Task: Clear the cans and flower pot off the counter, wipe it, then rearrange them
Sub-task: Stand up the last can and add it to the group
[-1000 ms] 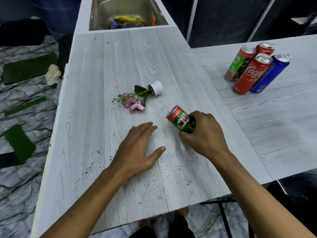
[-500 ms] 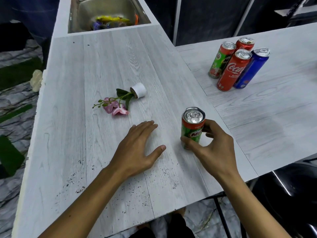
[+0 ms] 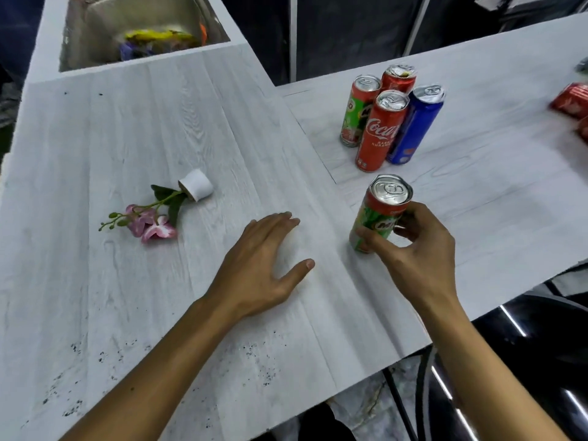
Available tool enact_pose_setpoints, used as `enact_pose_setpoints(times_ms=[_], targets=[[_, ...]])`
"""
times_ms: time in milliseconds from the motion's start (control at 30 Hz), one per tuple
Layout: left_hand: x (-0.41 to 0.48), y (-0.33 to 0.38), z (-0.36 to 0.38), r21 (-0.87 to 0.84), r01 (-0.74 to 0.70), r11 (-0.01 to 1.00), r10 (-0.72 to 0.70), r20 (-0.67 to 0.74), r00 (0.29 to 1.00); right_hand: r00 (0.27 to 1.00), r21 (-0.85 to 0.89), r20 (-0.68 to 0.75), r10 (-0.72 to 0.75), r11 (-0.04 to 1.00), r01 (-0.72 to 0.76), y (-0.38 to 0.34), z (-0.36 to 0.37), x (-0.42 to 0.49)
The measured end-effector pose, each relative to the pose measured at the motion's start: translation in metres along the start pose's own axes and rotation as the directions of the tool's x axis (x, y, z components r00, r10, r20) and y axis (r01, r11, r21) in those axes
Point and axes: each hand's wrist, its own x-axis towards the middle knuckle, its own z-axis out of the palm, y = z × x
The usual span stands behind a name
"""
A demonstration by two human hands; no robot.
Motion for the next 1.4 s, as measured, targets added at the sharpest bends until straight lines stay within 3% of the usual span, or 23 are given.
enact_pose_setpoints(times_ms=[600,1400], targets=[[0.119,0.057,0.045,0.036,0.003,0.999,-0.004,0.031,1.0,0.992,0.058,-0.121,0.021,0.998,-0.015,0.05,-0.052,0.137],[0.144,0.066,0.069,0.044,0.033,0.998,-0.035,0.04,0.999,0.999,0.017,-0.04,-0.03,0.999,0.031,0.079,-0.047,0.168]])
